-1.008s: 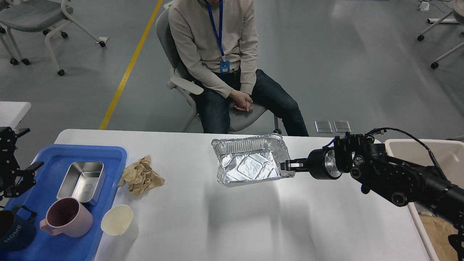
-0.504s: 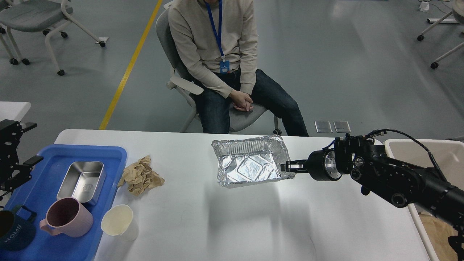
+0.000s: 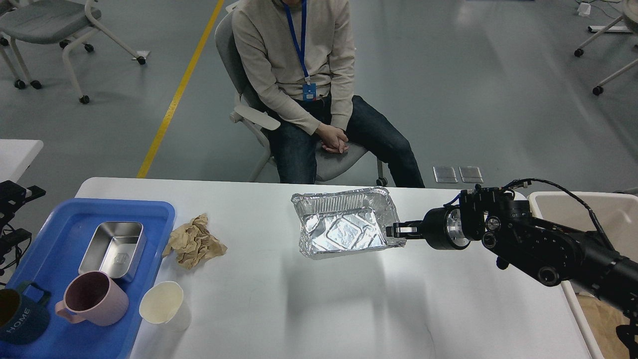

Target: Tidy desktop

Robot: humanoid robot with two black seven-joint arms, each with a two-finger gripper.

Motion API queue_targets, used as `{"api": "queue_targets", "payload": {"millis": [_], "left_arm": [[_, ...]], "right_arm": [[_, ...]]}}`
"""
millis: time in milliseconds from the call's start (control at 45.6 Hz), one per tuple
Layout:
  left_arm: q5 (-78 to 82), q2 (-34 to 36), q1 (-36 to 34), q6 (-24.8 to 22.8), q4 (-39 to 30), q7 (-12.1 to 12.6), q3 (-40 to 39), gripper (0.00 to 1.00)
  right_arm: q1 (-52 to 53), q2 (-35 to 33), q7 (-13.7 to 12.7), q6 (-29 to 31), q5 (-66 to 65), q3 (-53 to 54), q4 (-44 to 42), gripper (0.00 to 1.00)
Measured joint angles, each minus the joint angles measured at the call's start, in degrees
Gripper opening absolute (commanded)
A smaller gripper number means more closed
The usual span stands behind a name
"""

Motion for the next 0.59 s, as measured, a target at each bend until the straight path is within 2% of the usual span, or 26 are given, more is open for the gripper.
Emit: {"api": "queue_targets", "payload": {"millis": [372, 591], "left_arm": [[6.7, 1.0, -0.5, 0.1, -1.8, -0.8, 0.0, 0.96], [16.2, -3.2, -3.3, 0.2, -1.9, -0.2, -0.1, 0.96]], "right_arm": [[-0.6, -0.2, 0.0, 0.0, 0.0, 0.0, 0.2, 0.0], [-0.6, 0.1, 0.0, 0.0, -0.1, 0.0, 0.2, 0.0]]}}
